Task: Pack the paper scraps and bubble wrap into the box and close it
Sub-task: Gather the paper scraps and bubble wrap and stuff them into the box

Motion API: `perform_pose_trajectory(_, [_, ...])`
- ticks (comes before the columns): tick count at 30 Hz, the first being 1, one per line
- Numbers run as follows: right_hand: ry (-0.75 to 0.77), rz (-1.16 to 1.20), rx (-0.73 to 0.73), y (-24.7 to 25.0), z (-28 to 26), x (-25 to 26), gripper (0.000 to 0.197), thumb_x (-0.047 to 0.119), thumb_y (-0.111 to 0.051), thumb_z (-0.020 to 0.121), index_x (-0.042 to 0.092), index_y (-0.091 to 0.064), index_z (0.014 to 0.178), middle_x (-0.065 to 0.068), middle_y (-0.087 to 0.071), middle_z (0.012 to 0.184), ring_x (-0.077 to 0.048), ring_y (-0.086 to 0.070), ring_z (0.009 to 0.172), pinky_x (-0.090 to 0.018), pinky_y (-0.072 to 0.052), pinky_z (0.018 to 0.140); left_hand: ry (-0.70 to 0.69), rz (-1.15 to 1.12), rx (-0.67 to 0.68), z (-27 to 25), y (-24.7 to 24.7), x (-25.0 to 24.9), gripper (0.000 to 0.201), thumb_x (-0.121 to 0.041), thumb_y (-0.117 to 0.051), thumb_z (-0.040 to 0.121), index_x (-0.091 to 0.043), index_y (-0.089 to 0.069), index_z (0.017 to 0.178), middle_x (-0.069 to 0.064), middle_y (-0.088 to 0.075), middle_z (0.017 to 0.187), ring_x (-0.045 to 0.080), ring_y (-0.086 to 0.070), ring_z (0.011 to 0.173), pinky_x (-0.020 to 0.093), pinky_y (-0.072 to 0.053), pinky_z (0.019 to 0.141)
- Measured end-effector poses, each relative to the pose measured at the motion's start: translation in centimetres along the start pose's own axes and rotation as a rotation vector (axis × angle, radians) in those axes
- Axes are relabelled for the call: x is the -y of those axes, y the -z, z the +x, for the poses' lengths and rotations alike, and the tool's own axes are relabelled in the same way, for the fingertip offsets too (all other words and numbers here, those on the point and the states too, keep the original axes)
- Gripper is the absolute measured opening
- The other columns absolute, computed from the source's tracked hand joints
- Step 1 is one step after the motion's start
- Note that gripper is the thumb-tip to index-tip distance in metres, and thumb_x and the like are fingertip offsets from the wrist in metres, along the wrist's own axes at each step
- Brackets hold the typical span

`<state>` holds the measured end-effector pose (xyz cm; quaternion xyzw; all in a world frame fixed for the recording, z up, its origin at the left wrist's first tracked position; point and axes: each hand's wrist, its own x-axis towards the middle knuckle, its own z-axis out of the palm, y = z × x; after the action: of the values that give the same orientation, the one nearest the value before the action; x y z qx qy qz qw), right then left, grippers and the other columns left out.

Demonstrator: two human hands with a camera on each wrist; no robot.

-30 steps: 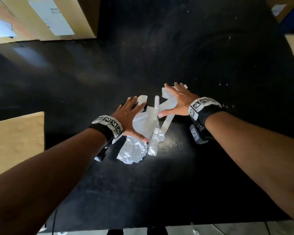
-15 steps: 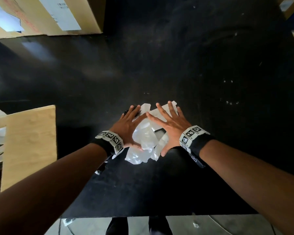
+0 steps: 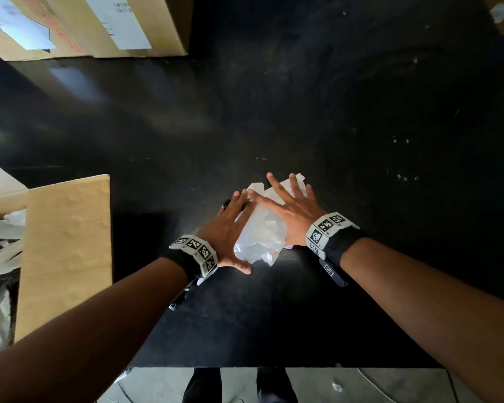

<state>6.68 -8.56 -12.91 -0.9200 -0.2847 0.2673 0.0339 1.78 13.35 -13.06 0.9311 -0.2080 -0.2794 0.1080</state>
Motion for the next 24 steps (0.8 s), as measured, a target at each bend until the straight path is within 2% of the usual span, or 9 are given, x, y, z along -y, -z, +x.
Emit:
perform_pose_trajectory(2, [0.01, -0.032, -0.007, -0.5, 0.4, 0.9, 0.129, 0.04, -0.084, 0.076, 0.051, 0.018, 0.154, -0.002, 0.021, 0.169, -0.052, 0.014, 0.15, -0.075, -0.011, 0.116, 0.003, -0.073, -0.046, 0.0, -1.0, 0.0, 0.139, -0.068, -0.08, 0.069, -0.019, 0.012, 0.162, 0.005, 0.027, 0.167, 0.024, 0.028, 0.152, 0.042, 0.001, 0.125])
perform_pose_trajectory(5, [0.022, -0.007, -0.056, -0.8, 0.4, 1.7, 0.093, 0.009, -0.057, 0.096, 0.042, 0.002, 0.161, 0.0, 0.007, 0.171, -0.046, 0.009, 0.153, -0.065, -0.016, 0.12, 0.019, -0.145, -0.141, -0.5, -2.0, -0.6, 0.106, -0.057, -0.068, 0.089, -0.019, -0.004, 0.164, 0.005, 0.015, 0.169, 0.026, 0.012, 0.156, 0.048, -0.028, 0.123])
perform_pose_trajectory(8, [0.017, 0.063, -0.126, -1.3, -0.2, 2.3, 0.081, -0.015, -0.033, 0.093, 0.03, -0.025, 0.16, 0.0, -0.012, 0.171, -0.038, -0.005, 0.156, -0.055, -0.035, 0.116, 0.081, -0.168, -0.232, -1.4, -2.5, -2.1, 0.077, -0.057, -0.04, 0.092, -0.022, -0.03, 0.16, 0.003, -0.011, 0.17, 0.03, -0.031, 0.151, 0.051, -0.052, 0.102])
perform_pose_trajectory(10, [0.01, 0.124, -0.184, -1.7, -0.6, 2.9, 0.076, -0.017, -0.033, 0.091, 0.023, -0.038, 0.156, -0.003, -0.026, 0.167, -0.034, -0.016, 0.155, -0.053, -0.047, 0.108, 0.109, -0.198, -0.287, -1.5, -2.6, -2.9, 0.071, -0.047, -0.031, 0.088, -0.024, -0.044, 0.154, 0.001, -0.027, 0.166, 0.033, -0.053, 0.136, 0.052, -0.057, 0.093])
perform_pose_trajectory(12, [0.0, 0.125, -0.181, -1.7, -0.7, 3.4, 0.066, -0.013, -0.034, 0.094, 0.016, -0.042, 0.153, -0.006, -0.031, 0.165, -0.03, -0.019, 0.155, -0.051, -0.048, 0.106, 0.151, -0.208, -0.326, -1.2, -2.6, -3.2, 0.062, -0.02, -0.045, 0.089, -0.028, -0.05, 0.15, -0.002, -0.036, 0.162, 0.031, -0.06, 0.129, 0.051, -0.057, 0.095])
perform_pose_trajectory(14, [-0.014, 0.079, -0.145, -1.3, -0.5, 3.8, 0.058, -0.006, -0.031, 0.097, 0.012, -0.04, 0.152, -0.005, -0.031, 0.163, -0.025, -0.019, 0.154, -0.049, -0.046, 0.107, 0.212, -0.216, -0.335, -0.9, -2.3, -3.1, 0.07, -0.003, -0.056, 0.083, -0.031, -0.054, 0.146, -0.005, -0.043, 0.157, 0.032, -0.065, 0.121, 0.049, -0.056, 0.097])
perform_pose_trajectory(17, [-0.012, 0.053, -0.18, -1.2, -0.1, 4.1, 0.052, -0.001, -0.028, 0.096, 0.009, -0.049, 0.143, -0.006, -0.041, 0.155, -0.024, -0.03, 0.149, -0.047, -0.049, 0.102, 0.257, -0.208, -0.344, -0.6, -2.0, -3.1, 0.067, -0.006, -0.061, 0.084, -0.036, -0.057, 0.143, -0.01, -0.051, 0.151, 0.036, -0.07, 0.108, 0.05, -0.055, 0.093])
perform_pose_trajectory(20, [-0.013, 0.146, -0.326, -1.5, -0.1, 3.8, 0.061, 0.002, -0.019, 0.088, 0.007, -0.061, 0.131, -0.011, -0.058, 0.143, -0.027, -0.049, 0.139, -0.049, -0.054, 0.096, 0.228, -0.248, -0.437, -0.9, -1.9, -3.3, 0.064, -0.006, -0.066, 0.082, -0.035, -0.061, 0.139, -0.005, -0.059, 0.144, 0.037, -0.072, 0.102, 0.053, -0.059, 0.088])
perform_pose_trajectory(24, [-0.004, 0.251, -0.624, -1.2, -2.1, 2.6, 0.062, 0.0, -0.021, 0.083, 0.002, -0.071, 0.119, -0.017, -0.069, 0.128, -0.034, -0.065, 0.122, -0.051, -0.058, 0.093, 0.144, -0.31, -0.561, -0.5, -0.6, -4.4, 0.073, -0.002, -0.059, 0.074, -0.033, -0.061, 0.139, -0.002, -0.061, 0.142, 0.029, -0.07, 0.113, 0.052, -0.059, 0.091])
